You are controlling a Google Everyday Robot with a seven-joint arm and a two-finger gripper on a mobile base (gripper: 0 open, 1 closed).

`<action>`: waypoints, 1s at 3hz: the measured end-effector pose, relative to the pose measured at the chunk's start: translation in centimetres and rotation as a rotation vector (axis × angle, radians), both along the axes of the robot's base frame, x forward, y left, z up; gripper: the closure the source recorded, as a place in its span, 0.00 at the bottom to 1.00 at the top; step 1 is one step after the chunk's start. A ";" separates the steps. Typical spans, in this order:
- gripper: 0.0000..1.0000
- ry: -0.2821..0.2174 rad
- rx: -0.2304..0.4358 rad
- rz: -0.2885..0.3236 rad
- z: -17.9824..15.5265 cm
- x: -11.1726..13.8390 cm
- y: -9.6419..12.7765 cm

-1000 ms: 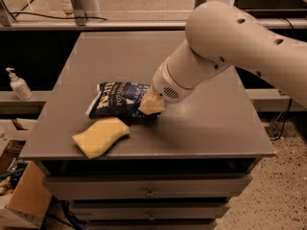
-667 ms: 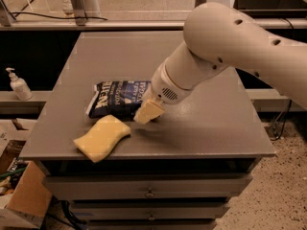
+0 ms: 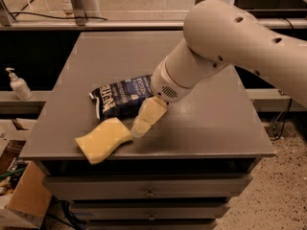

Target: Move blue chip bag near sponge

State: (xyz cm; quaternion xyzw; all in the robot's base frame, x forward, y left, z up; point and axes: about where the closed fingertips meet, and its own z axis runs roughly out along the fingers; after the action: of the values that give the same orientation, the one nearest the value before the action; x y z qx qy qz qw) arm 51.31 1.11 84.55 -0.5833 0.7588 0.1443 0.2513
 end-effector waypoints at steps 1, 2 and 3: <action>0.00 -0.009 -0.020 -0.016 0.4 0.2 -1.3; 0.00 -0.021 -0.036 -0.038 0.4 0.6 -3.5; 0.00 -0.048 -0.018 -0.074 0.7 1.4 -6.5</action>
Offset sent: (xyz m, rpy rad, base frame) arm 0.0124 -0.0680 0.0021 -0.0543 -0.0341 -0.0720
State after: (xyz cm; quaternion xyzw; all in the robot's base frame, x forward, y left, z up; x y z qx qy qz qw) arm 52.71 -5.41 85.24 -0.5603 0.7749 0.1140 0.2693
